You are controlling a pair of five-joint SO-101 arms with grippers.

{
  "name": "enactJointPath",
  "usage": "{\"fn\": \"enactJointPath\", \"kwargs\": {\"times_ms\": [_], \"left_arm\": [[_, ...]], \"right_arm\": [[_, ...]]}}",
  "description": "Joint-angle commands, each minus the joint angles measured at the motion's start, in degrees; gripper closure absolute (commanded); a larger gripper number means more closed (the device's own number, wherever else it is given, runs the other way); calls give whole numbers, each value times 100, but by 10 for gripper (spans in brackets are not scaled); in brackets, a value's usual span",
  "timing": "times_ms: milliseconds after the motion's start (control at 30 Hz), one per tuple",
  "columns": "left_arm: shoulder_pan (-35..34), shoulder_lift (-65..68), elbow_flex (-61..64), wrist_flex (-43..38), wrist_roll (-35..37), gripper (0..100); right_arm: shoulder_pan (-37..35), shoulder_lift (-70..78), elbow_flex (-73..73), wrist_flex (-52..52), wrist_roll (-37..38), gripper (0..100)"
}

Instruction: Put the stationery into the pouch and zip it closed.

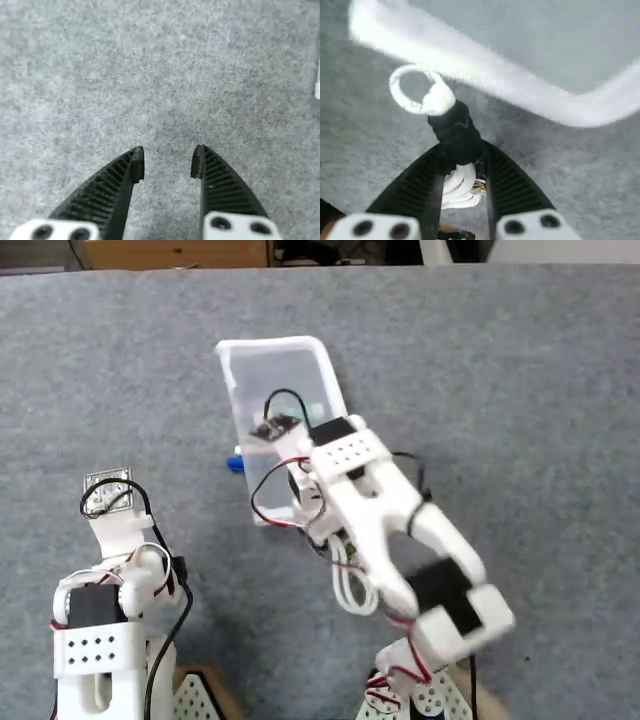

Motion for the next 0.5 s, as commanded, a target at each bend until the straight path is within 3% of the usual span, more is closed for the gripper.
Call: {"fn": "enactJointPath", "kwargs": {"times_ms": [0,167,300,467], "left_arm": [[-4,-62,-418,-123,62,808],[-4,-62,-752,-123,79,808],[31,-18,-1165,-79,563,808],[1015,-18,-1701,290,976,808]], "right_arm": [[-70,-1244,-31,167,-44,986],[-70,-2501,-84,422,-88,986],[-70,-2958,-444,993,-88,986],[-114,-2967,-1209,1705,-79,986]]}}
